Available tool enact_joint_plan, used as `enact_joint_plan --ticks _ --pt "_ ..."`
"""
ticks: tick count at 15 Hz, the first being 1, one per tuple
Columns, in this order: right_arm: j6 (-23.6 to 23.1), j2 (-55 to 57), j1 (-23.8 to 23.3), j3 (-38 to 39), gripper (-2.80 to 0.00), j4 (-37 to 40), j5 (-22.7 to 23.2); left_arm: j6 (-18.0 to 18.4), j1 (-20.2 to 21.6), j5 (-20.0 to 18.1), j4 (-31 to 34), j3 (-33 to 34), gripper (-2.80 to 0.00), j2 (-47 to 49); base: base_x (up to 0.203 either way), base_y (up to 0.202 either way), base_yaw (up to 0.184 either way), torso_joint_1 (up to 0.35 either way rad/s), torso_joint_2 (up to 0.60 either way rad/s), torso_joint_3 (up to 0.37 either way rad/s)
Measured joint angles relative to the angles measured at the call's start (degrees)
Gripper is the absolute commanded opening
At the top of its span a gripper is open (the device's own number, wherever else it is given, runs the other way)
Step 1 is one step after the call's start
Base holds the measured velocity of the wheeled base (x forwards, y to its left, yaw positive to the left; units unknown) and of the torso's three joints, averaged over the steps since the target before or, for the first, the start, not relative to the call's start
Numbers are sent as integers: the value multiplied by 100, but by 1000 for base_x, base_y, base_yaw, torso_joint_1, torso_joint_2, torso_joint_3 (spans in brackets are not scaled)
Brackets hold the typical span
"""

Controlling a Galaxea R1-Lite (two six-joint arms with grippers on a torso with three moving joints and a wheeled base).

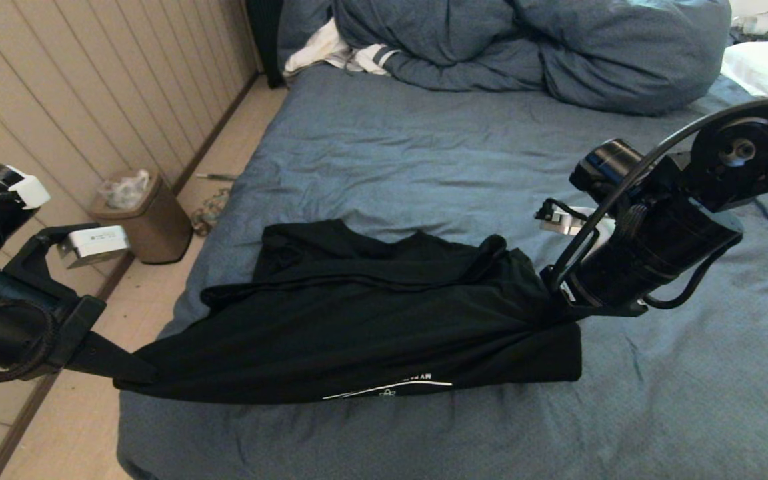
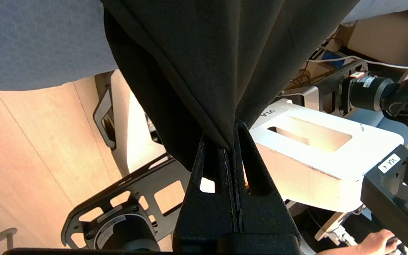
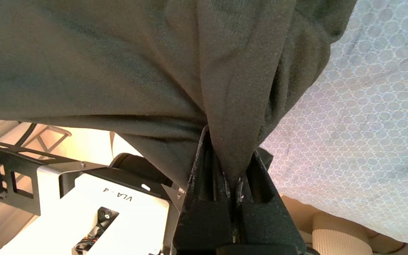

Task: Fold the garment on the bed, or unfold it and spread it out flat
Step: Fold the black T-shirt

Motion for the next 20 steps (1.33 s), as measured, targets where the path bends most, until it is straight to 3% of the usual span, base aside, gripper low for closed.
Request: enact_joint_plan --ticks 11,18,19,20 --pt "0 347 -12 313 -280 -63 52 14 1 -22 -256 449 -280 338 0 0 0 0 0 0" --pt "-2 739 -39 284 -280 -238 90 13 28 12 -930 723 -280 729 0 0 0 0 0 0" --pt "0 775 -41 295 0 -286 88 13 28 9 -965 733 -280 763 0 0 0 0 0 0" --pt "-6 797 -48 303 0 -366 88 13 28 4 -1036 757 0 778 0 0 0 0 0 0"
